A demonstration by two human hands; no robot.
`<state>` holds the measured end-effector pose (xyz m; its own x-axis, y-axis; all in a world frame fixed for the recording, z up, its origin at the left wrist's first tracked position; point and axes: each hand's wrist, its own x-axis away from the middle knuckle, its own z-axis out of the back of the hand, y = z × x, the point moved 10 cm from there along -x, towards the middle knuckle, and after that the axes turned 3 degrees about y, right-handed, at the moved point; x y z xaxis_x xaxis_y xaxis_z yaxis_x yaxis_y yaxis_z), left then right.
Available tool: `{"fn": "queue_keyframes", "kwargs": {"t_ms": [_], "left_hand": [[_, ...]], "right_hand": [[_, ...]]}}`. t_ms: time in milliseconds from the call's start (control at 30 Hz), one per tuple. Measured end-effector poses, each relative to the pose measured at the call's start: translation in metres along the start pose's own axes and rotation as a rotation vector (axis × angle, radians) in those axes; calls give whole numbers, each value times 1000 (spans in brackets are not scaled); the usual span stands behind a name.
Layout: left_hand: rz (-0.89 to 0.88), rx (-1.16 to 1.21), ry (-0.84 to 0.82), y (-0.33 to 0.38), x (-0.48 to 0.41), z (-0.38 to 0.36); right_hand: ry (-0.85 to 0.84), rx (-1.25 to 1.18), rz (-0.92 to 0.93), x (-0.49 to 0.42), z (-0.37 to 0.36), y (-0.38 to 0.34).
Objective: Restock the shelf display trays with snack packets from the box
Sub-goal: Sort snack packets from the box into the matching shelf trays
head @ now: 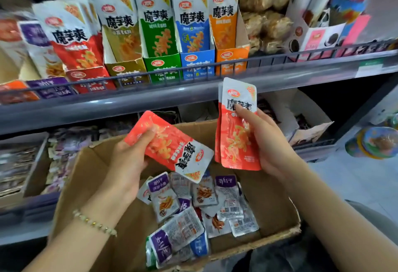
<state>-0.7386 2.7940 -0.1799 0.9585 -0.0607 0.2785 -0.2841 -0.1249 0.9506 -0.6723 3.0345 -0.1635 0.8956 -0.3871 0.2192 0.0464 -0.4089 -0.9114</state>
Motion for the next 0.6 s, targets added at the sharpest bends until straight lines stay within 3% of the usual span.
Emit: {"fn": "queue_keyframes", "kwargs": {"t_ms": [267,433,600], "left_hand": [[-24,351,29,8,14,-7],[-21,174,-136,1,23,-33],[-61,10,-171,9,19,-27]], "right_hand": [[54,-199,-134,5,-26,49],[33,-230,-220,0,-35,68],[4,-245,-271,-4,-33,66]]}}
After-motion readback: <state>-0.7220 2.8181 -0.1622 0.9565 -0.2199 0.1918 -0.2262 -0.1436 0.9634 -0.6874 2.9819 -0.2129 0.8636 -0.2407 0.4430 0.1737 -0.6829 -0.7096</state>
